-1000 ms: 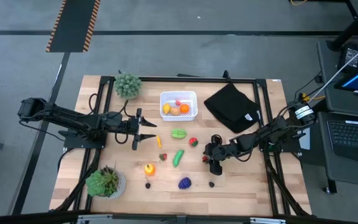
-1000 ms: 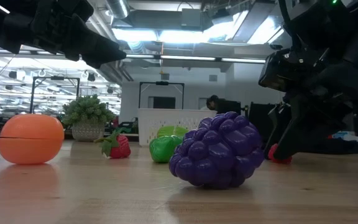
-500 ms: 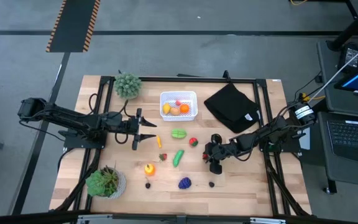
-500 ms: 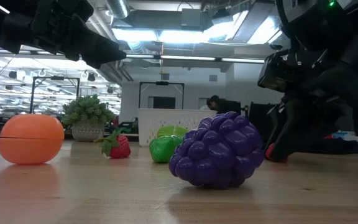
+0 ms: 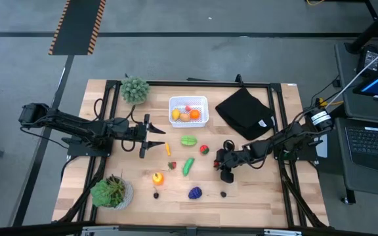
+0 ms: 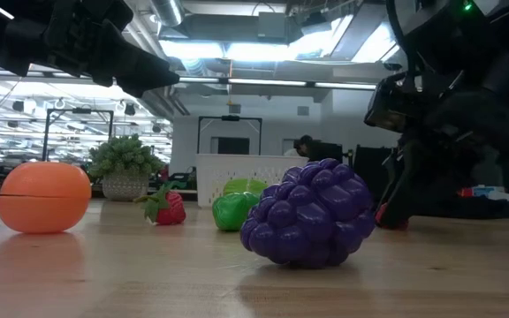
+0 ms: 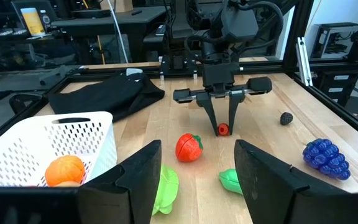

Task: Pick and placing Produce into tupperware
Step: Put the raspberry into the white bin

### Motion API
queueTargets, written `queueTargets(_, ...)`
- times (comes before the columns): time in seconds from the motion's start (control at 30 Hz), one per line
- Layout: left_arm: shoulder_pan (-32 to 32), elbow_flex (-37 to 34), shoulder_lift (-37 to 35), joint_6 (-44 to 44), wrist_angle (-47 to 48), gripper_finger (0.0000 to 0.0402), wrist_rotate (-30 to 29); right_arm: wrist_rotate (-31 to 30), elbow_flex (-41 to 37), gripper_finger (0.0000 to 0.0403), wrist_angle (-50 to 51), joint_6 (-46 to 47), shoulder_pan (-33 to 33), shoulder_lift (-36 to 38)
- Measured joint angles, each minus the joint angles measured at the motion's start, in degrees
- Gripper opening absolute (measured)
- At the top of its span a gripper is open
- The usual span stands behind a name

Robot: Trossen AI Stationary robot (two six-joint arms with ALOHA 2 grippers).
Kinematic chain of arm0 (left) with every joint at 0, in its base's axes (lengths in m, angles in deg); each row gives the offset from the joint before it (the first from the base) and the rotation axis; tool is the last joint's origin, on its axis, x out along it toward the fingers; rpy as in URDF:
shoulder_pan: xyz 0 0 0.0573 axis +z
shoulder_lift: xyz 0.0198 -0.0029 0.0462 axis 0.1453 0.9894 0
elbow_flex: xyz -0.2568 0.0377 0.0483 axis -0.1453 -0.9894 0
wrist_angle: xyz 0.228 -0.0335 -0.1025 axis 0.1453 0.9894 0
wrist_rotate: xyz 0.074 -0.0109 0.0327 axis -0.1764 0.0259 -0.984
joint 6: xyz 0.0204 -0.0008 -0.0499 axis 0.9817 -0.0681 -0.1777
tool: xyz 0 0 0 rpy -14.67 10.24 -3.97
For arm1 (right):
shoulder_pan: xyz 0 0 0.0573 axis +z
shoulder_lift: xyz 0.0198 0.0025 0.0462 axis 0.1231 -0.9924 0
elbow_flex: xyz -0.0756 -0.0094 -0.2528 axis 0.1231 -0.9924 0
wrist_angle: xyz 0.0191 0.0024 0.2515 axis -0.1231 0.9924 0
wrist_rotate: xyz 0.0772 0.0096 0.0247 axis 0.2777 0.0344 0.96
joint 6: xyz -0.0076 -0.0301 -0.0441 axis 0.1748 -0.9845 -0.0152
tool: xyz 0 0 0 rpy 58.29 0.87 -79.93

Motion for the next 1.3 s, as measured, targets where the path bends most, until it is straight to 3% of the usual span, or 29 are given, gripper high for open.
queueTargets(0.17,0.0,0.0,0.0,0.0,0.0,0.0191,0.0,0.2,-0.4,0.0098,1.2,-1.6,-0.7,4.4)
queueTargets(0.37,0.0,0.0,0.0,0.0,0.1,0.0198,0.0,-1.0,-0.2,0.0115,1.5,-4.6,-2.5,11.9)
queueTargets(0.63,0.0,0.0,0.0,0.0,0.2,0.0191,0.0,-2.6,-0.1,0.0097,-1.2,-11.2,-6.5,20.0)
queueTargets(0.77,0.0,0.0,0.0,0.0,0.2,0.0196,0.0,-3.2,-0.1,0.0111,-3.8,-15.6,-8.9,22.9)
queueTargets(1.03,0.0,0.0,0.0,0.0,-0.2,0.0192,0.0,-3.4,0.0,0.0096,-10.9,-24.2,-13.0,24.9)
queueTargets(1.3,1.5,0.0,0.0,-1.5,-0.2,0.0191,0.0,-3.1,0.1,0.0109,-14.5,-25.9,-15.9,24.9)
